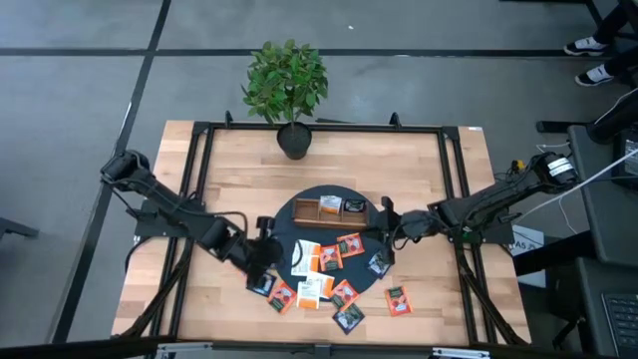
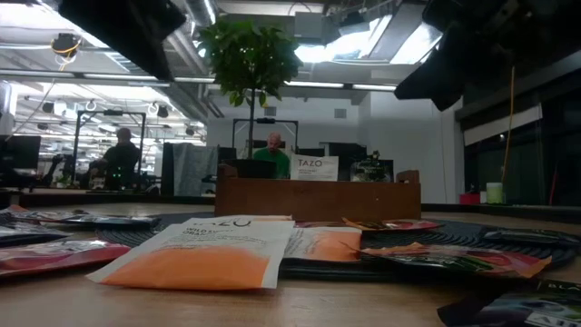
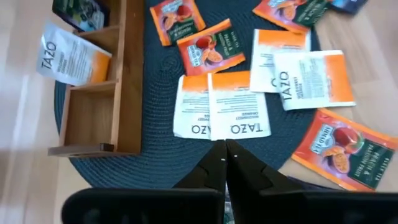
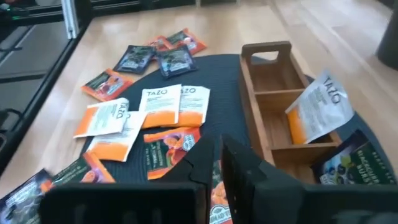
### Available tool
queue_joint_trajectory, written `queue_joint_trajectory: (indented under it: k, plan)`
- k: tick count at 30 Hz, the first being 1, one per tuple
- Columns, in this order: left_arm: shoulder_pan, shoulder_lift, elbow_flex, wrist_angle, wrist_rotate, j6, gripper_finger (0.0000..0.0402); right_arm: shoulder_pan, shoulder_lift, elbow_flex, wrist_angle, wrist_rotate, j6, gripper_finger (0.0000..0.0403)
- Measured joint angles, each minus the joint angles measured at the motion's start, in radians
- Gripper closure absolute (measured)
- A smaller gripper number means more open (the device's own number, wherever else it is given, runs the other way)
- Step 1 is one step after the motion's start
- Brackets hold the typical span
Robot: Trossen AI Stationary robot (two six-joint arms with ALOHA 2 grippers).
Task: Pick & Place Tea
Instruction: Put the orange tea bag into the left side of the wooden organizer
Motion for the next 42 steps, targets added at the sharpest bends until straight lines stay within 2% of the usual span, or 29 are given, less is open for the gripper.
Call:
queue_joint_trajectory:
  k: [5,13,22,27,35,42]
  plan:
    - [-0.1,0.001,0.001,0.028,-0.08,-0.019,0.04,0.015,0.0,0.0,0.001,0.005,0.048,0.0397]
    - [-0.243,0.07,0.092,-0.017,-0.175,-0.032,0.04,0.025,0.0,0.0,0.007,0.081,0.094,0.0386]
    - [-0.325,0.25,0.297,-0.239,-0.177,-0.117,0.0399,0.025,0.008,0.001,0.009,0.091,0.175,0.0394]
    - [-0.378,0.349,0.42,-0.306,-0.185,-0.144,0.0399,0.025,0.051,0.001,0.007,0.11,0.181,0.0385]
    - [-0.418,0.503,0.659,-0.514,-0.183,-0.213,0.0399,0.025,0.119,0.001,0.058,0.11,0.178,0.0398]
    - [-0.422,0.581,0.684,-0.537,-0.14,-0.16,0.0398,0.025,0.146,0.001,0.161,0.113,0.176,0.0383]
